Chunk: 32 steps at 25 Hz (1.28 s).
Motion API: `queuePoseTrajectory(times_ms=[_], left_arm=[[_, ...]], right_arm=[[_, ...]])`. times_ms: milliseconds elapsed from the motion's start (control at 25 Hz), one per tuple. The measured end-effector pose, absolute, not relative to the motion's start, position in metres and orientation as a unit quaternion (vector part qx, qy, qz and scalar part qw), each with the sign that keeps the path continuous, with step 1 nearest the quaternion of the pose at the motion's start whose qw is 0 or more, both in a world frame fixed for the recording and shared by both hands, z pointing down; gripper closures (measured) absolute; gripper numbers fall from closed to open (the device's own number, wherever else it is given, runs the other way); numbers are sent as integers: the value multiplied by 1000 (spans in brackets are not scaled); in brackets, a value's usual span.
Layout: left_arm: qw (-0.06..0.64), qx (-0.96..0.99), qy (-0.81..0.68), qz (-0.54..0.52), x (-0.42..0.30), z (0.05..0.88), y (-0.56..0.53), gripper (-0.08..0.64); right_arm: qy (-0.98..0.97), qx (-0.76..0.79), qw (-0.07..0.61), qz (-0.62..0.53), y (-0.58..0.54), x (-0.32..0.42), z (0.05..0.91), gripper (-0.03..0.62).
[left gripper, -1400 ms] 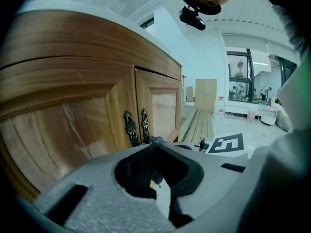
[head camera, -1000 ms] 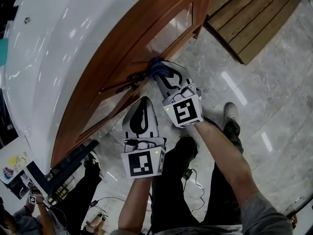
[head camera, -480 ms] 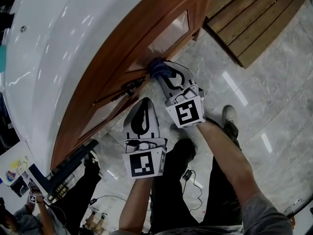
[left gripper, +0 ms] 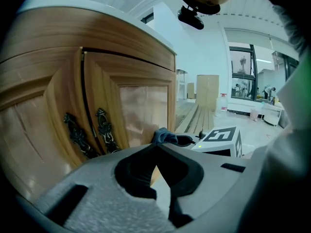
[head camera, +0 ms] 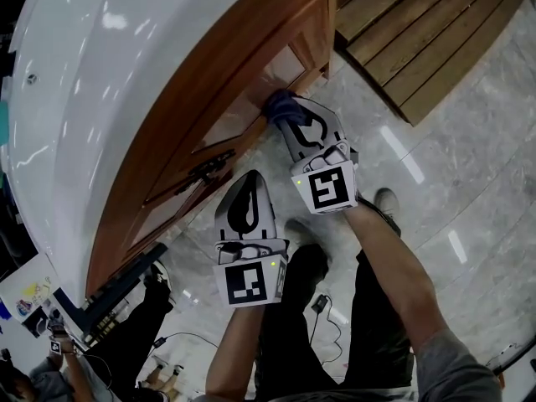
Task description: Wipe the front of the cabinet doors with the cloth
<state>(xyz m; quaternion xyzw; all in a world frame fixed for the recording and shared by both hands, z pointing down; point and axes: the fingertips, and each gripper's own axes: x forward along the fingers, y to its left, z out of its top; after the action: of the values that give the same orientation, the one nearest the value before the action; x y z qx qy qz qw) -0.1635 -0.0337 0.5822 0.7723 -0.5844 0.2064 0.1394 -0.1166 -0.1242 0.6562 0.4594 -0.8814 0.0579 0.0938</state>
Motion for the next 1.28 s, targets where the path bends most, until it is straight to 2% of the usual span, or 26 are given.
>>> queuePoseTrajectory(times_ms=[1040,1280], left_arm=[[145,760,-601,201,-112,582,-64,554],[145,758,-602,204,-106,584,-60,554]], right_arm=[[-880,459,115,34,-165,-45,659,514],[-860,498,97,53,-179,-22,658,514]])
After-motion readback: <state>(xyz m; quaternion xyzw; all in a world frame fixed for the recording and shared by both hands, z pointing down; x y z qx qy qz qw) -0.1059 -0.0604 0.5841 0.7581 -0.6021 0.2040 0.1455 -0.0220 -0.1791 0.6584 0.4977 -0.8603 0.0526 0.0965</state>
